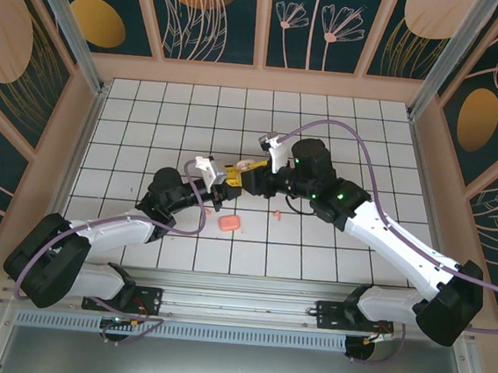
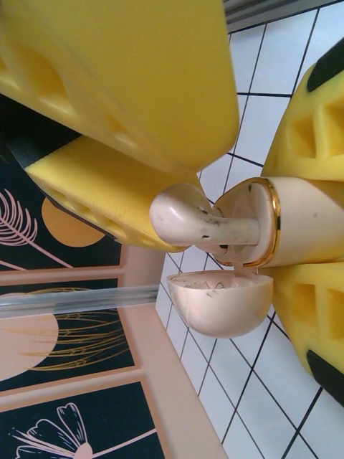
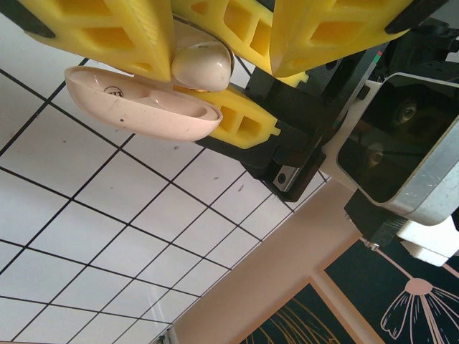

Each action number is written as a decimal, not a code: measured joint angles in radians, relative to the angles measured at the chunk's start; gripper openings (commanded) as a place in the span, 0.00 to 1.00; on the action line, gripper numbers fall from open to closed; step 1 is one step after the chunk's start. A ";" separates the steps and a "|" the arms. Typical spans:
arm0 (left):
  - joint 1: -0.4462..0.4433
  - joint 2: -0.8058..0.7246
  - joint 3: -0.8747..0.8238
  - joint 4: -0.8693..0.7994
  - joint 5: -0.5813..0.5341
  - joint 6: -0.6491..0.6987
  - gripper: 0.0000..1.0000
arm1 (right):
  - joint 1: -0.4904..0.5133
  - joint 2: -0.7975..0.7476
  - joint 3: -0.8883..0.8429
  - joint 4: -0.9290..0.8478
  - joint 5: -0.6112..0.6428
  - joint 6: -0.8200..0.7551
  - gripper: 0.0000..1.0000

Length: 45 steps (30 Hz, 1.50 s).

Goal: Insert the wireless bluetooth earbuds into the charging case

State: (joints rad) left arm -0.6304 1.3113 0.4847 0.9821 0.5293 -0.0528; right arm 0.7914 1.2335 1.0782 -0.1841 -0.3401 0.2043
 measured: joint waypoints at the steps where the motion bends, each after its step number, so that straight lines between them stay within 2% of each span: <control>1: 0.000 0.000 0.000 0.000 0.000 0.000 0.08 | -0.001 0.000 0.000 0.000 -0.003 0.004 0.41; 15: 0.000 -0.002 0.000 -0.015 -0.002 0.001 0.07 | -0.018 0.007 0.000 0.000 -0.031 0.038 0.39; 30: 0.000 -0.006 0.001 -0.016 -0.002 0.007 0.08 | -0.052 0.007 0.000 0.000 -0.073 0.066 0.28; 40: 0.000 -0.006 0.004 -0.019 0.002 0.014 0.08 | -0.053 0.040 0.067 -0.093 -0.072 -0.024 0.27; 45: 0.000 -0.006 0.008 -0.023 0.002 0.019 0.07 | -0.053 0.052 0.099 -0.140 -0.073 -0.063 0.30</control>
State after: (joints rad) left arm -0.6300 1.3056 0.4923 0.9596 0.5308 -0.0334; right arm 0.7383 1.2854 1.1774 -0.3244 -0.4133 0.1410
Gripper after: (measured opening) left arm 0.209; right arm 0.287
